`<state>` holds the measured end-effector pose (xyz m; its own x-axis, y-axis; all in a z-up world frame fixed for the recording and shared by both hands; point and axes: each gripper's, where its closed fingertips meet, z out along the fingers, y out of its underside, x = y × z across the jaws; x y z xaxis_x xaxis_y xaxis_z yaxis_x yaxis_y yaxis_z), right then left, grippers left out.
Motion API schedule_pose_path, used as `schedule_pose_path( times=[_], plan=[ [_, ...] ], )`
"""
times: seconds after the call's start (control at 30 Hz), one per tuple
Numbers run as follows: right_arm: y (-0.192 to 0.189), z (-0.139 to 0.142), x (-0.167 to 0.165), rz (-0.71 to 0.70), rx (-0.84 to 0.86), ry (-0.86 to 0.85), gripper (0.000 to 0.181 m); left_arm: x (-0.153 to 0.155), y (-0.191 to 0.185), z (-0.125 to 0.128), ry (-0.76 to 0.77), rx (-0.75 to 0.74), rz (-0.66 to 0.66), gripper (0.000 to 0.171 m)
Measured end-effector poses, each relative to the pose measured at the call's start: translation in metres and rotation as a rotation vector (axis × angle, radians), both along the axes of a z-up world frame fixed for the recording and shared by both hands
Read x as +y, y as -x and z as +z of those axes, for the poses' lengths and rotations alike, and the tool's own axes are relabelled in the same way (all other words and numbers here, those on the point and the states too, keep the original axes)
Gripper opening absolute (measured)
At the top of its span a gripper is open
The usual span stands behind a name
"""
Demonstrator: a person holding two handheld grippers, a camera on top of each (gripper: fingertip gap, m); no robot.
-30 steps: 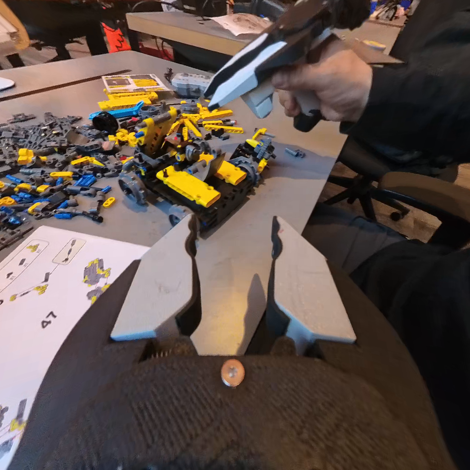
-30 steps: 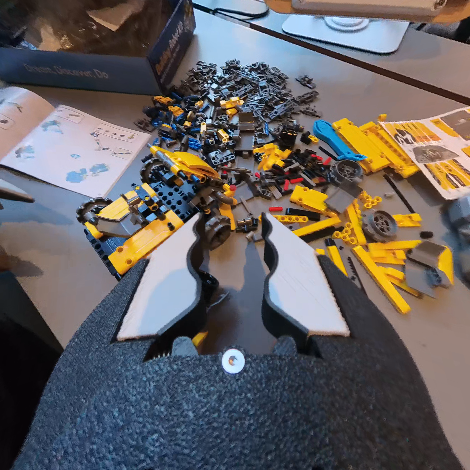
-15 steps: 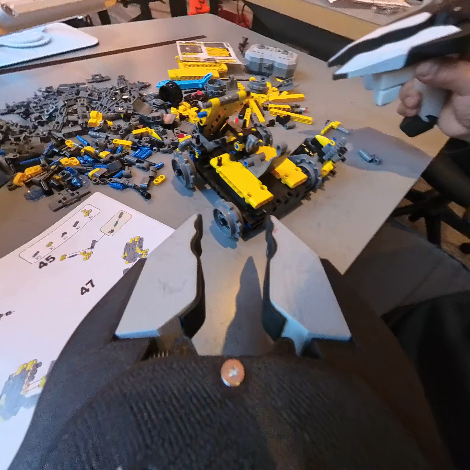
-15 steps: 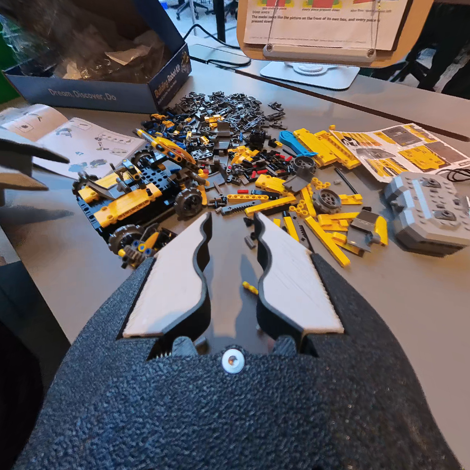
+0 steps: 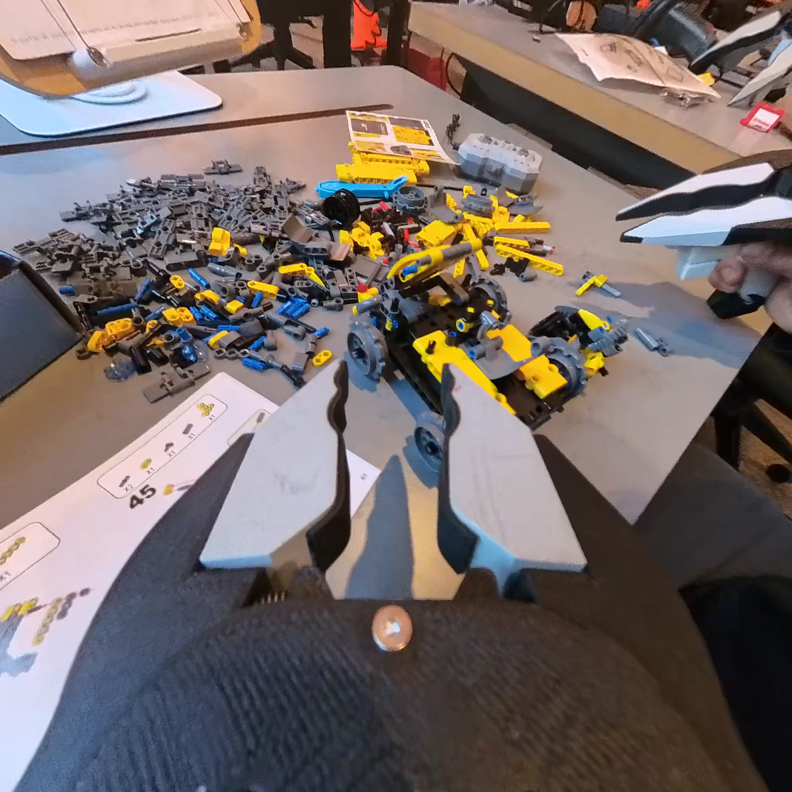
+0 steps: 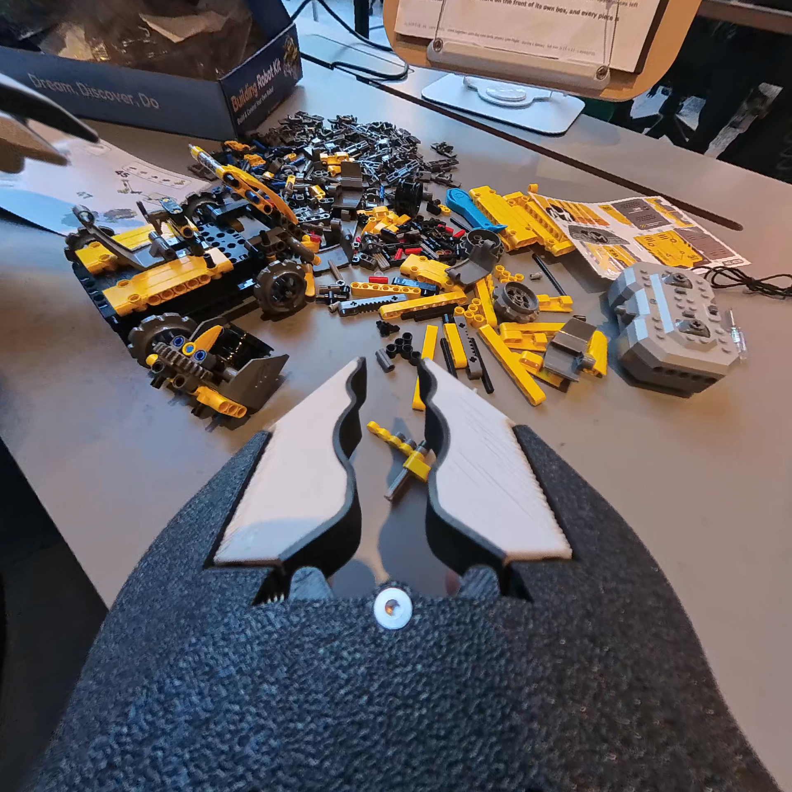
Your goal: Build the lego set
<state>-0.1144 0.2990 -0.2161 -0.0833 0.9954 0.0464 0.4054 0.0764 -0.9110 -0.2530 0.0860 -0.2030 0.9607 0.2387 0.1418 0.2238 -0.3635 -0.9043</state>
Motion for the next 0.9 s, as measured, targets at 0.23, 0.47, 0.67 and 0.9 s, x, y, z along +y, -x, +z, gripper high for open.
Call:
schedule_pose_path(
  times=[0.23,0.47,0.67,0.9],
  plan=[
    [0.01,-0.002,0.002,0.016,-0.029,0.008,0.017,0.0,-0.006,-0.017,-0.018,0.046,-0.028,0.04],
    [0.071,-0.009,-0.005,0.163,-0.162,-0.088,0.002,-0.002,-0.016,-0.002,-0.126,0.065,-0.099,0.033],
    [0.129,-0.042,-0.025,0.381,-0.392,-0.061,0.001,-0.006,-0.021,0.009,-0.202,0.076,-0.133,0.03],
    [0.133,-0.051,-0.055,0.508,-0.455,-0.071,0.002,-0.009,-0.014,0.013,-0.243,-0.003,-0.123,0.03]
  ],
)
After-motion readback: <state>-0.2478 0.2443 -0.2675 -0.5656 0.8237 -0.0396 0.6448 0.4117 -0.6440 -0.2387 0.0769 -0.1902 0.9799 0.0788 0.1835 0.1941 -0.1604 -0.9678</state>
